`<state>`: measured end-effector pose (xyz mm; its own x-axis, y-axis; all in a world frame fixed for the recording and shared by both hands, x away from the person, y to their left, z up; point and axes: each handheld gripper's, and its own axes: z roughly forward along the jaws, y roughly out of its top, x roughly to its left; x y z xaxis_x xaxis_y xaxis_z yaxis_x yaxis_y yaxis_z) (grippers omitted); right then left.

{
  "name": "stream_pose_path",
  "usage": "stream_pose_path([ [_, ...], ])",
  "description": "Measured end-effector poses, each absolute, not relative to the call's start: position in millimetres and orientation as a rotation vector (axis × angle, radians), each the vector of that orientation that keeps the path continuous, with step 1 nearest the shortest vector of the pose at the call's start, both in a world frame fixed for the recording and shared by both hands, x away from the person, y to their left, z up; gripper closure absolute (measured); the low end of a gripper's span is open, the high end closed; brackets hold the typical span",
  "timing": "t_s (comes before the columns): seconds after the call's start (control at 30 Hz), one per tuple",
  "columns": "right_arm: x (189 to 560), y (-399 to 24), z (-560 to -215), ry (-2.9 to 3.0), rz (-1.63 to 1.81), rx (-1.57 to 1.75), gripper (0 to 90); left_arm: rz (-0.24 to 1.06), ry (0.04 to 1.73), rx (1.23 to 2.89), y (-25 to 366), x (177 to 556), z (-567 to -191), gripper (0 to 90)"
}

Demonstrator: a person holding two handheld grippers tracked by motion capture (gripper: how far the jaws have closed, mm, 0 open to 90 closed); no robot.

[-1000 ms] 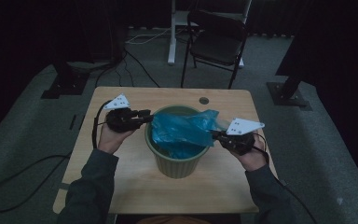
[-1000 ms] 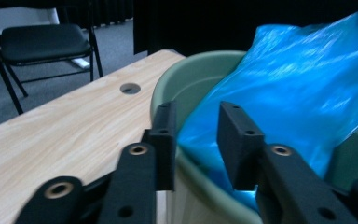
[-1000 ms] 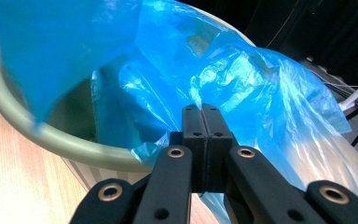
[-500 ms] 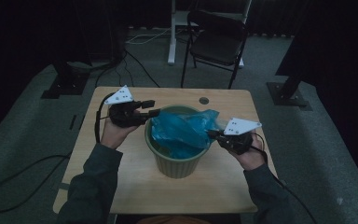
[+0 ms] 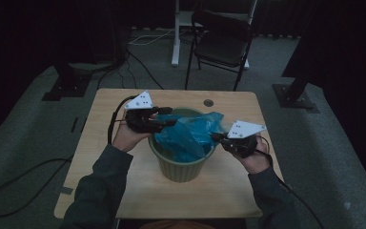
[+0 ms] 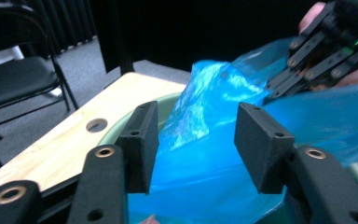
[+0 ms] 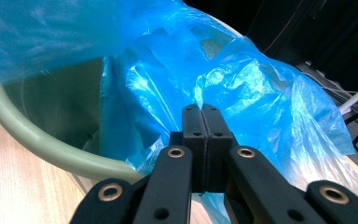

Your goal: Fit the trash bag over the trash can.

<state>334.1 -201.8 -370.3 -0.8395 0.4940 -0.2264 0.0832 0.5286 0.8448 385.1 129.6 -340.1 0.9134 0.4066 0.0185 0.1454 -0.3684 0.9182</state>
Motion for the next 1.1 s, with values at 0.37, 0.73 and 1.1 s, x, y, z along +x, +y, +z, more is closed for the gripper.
stream_pose_path([
  [0.37, 335.1, -206.8, -371.2, 2.318, 1.246, 0.502, 90.0, 0.298, 0.438, 2.024, 144.2, 381.2, -358.6, 88.1],
  [0.73, 332.7, -214.9, -371.2, 2.300, 1.251, 0.524, 90.0, 0.322, 0.537, 1.984, 171.0, 382.0, -368.2, 89.8],
  [1.1, 329.9, -225.7, -375.1, 2.301, 1.236, 0.557, 90.0, 0.350, 0.614, 1.949, 187.5, 385.7, -374.9, 89.9],
])
